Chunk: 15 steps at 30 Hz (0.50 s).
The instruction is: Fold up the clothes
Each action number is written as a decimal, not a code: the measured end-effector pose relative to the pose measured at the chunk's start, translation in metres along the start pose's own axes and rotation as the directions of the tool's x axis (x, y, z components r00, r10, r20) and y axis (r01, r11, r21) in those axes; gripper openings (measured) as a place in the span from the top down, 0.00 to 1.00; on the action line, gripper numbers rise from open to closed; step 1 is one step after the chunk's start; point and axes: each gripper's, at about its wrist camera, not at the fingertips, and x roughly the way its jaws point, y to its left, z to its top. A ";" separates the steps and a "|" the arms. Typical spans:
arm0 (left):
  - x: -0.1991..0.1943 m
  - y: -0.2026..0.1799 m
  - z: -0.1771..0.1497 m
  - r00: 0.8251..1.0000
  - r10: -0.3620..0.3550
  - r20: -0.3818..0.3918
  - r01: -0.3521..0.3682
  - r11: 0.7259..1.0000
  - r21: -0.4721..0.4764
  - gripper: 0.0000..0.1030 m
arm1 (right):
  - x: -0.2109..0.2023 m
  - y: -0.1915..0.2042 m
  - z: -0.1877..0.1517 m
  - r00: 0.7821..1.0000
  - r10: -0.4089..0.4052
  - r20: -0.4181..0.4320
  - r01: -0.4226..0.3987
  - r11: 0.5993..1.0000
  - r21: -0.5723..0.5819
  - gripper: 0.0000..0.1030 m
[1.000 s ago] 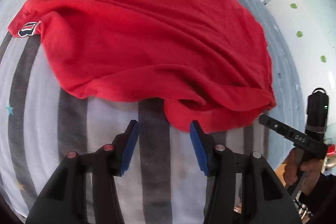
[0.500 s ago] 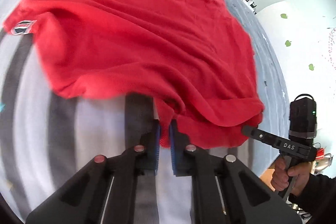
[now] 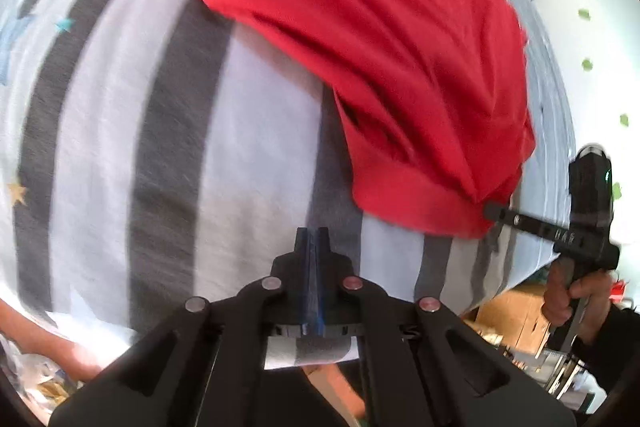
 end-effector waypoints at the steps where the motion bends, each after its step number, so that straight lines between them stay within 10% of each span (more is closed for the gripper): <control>1: -0.006 0.005 0.005 1.000 0.010 0.022 -0.010 1.000 -0.009 0.88 | -0.004 0.004 -0.002 1.000 -0.010 0.003 0.010 0.999 -0.032 0.81; 8: -0.024 0.071 0.077 0.978 0.125 0.167 -0.102 0.985 -0.138 0.74 | -0.053 -0.020 0.001 0.988 -0.068 0.139 0.065 0.997 0.029 0.80; 15: -0.020 0.108 0.148 0.965 0.124 0.232 -0.078 0.977 -0.197 0.71 | -0.095 -0.076 0.054 0.920 -0.195 0.340 0.117 0.965 0.236 0.59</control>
